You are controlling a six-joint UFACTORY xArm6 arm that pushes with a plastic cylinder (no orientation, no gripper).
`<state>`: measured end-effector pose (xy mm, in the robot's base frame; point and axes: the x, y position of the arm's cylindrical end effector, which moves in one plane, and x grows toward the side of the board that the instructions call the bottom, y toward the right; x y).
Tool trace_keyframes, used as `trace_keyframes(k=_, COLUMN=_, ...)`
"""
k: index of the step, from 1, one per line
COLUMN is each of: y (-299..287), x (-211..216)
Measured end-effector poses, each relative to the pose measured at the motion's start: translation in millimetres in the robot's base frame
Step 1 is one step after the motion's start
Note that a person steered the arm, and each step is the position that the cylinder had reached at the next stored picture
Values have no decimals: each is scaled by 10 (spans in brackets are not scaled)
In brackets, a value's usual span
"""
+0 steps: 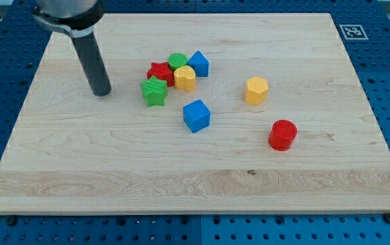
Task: Move the blue cube right a bit
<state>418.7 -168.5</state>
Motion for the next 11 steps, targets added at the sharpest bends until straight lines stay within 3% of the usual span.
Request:
trace_keyframes(k=3, y=94, x=32)
trace_keyframes(k=7, y=827, x=817)
trace_keyframes(k=11, y=1355, x=789)
